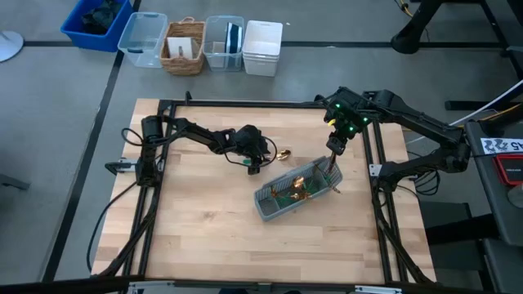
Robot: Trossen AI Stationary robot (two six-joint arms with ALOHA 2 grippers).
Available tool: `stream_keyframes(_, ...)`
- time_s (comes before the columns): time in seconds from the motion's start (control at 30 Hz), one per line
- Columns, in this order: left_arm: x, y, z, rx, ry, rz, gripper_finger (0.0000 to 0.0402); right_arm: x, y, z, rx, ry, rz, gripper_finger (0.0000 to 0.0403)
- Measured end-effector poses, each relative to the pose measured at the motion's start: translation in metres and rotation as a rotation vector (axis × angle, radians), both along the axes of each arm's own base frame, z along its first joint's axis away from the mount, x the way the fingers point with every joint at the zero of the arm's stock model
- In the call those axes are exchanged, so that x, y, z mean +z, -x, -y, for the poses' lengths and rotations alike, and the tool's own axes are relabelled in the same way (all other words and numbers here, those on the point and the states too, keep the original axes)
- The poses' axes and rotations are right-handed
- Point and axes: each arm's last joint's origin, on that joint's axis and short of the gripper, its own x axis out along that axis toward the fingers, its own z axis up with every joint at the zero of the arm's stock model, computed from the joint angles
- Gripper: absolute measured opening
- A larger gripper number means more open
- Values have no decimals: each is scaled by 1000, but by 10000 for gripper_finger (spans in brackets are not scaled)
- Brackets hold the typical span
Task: Sort silverware
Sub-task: Put the gold spoon into the gray silverware organizer
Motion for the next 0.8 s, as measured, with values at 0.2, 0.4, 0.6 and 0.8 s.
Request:
stream_keyframes(0.2, -13, -5, -2, 9, 10, 34, 145, 0, -1, 1, -2, 13, 9, 138)
stream_keyframes(0.4, -19, -5, -3, 36, 51, 14, 103, 1, -2, 1, -3, 20, 16, 138)
stream_keyframes(0.6, -20, -4, -3, 47, 68, 13, 18, 2, -4, 2, -3, 32, 39, 138)
stream_keyframes(0.8, -20, -4, -3, 63, 84, 15, 16, 2, -6, 4, -7, 57, 56, 138)
